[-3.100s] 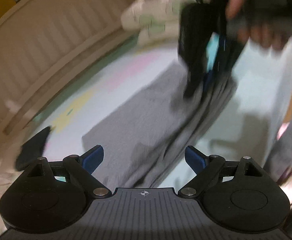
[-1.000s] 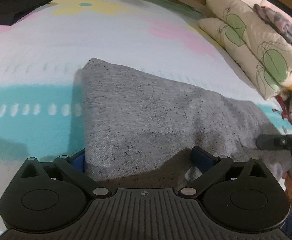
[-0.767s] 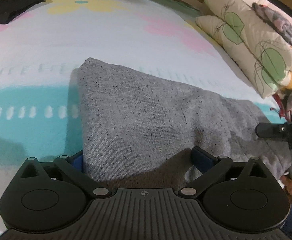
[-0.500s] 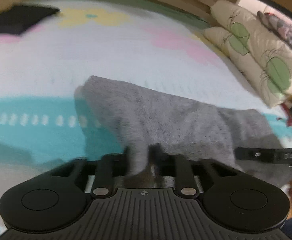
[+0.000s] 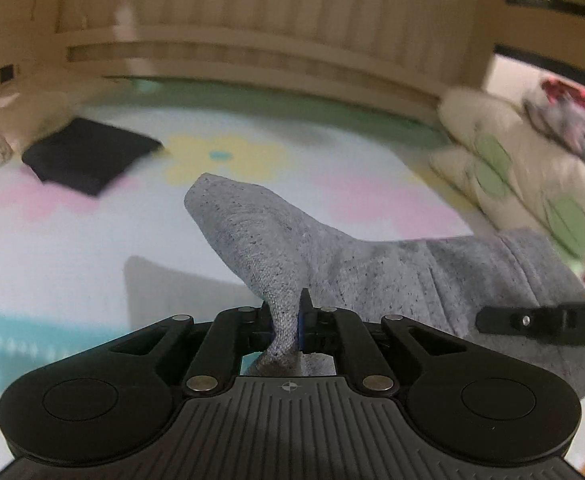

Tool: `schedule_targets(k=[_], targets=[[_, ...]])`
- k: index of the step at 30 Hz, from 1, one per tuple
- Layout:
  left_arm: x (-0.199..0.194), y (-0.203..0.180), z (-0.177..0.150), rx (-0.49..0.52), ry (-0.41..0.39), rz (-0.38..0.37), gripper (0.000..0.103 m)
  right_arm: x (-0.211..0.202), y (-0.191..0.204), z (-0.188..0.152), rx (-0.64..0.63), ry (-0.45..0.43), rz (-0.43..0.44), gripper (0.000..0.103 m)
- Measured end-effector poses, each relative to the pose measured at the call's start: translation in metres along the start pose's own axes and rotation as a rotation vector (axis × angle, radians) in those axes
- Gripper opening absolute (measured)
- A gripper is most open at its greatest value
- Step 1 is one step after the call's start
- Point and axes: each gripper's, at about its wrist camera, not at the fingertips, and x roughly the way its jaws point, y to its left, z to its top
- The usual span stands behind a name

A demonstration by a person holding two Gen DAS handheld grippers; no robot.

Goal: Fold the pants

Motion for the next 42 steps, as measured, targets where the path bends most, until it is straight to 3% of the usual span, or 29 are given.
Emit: schedule_targets(k=[4, 6, 8, 9, 10, 11, 14, 15, 16, 18, 20, 25, 27, 30, 33, 35, 42], targets=[[0.032, 0.013, 0.046, 0.038, -0.037, 0.039, 0.008, 0.026, 0.018, 0.044, -0.036, -0.025, 0.018, 0.04], [0.057, 0.019, 0.055, 0.084, -0.006, 0.071, 0.013, 0.05, 0.023, 0.068, -0.036, -0.031, 0.019, 0.041], [0.088, 0.028, 0.055, 0.091, 0.045, 0.144, 0.026, 0.076, 0.018, 0.084, -0.014, -0.019, 0.011, 0.05], [0.102, 0.034, 0.049, 0.091, 0.075, 0.179, 0.03, 0.094, 0.014, 0.091, -0.004, -0.003, -0.027, 0.059], [0.116, 0.04, 0.039, 0.092, 0.108, 0.206, 0.03, 0.112, 0.008, 0.093, 0.008, 0.012, -0.107, 0.078], [0.124, 0.045, 0.03, 0.091, 0.131, 0.219, 0.03, 0.127, 0.002, 0.093, 0.01, 0.04, -0.2, 0.084], [0.15, 0.058, 0.0, 0.049, 0.232, 0.233, 0.031, 0.17, -0.016, 0.078, -0.032, 0.155, -0.413, 0.086], [0.156, 0.059, -0.008, 0.047, 0.243, 0.224, 0.032, 0.177, -0.022, 0.072, -0.034, 0.172, -0.431, 0.099], [0.156, 0.057, -0.016, 0.076, 0.205, 0.23, 0.036, 0.179, -0.027, 0.066, -0.02, 0.155, -0.426, 0.103], [0.154, 0.049, -0.023, 0.159, 0.173, 0.277, 0.049, 0.176, -0.039, 0.057, 0.031, 0.107, -0.383, 0.103], [0.157, 0.044, -0.017, 0.206, 0.174, 0.297, 0.05, 0.173, -0.044, 0.054, 0.028, 0.098, -0.379, 0.102], [0.14, 0.045, 0.004, 0.126, 0.196, 0.307, 0.05, 0.176, -0.031, 0.063, 0.002, 0.132, -0.419, 0.102], [0.122, 0.044, 0.012, 0.105, 0.163, 0.295, 0.05, 0.171, -0.025, 0.07, 0.03, 0.142, -0.441, 0.102], [0.095, 0.041, 0.025, 0.075, 0.104, 0.307, 0.052, 0.152, -0.013, 0.076, 0.028, 0.097, -0.451, 0.102], [0.067, 0.033, 0.043, 0.079, 0.056, 0.342, 0.063, 0.125, 0.007, 0.081, -0.009, 0.042, -0.478, 0.102], [0.045, 0.027, 0.047, 0.088, 0.021, 0.332, 0.065, 0.106, 0.023, 0.084, -0.035, 0.009, -0.48, 0.102], [-0.005, 0.011, 0.041, 0.079, 0.03, 0.307, 0.067, 0.057, 0.076, 0.069, -0.12, -0.085, -0.518, 0.102]])
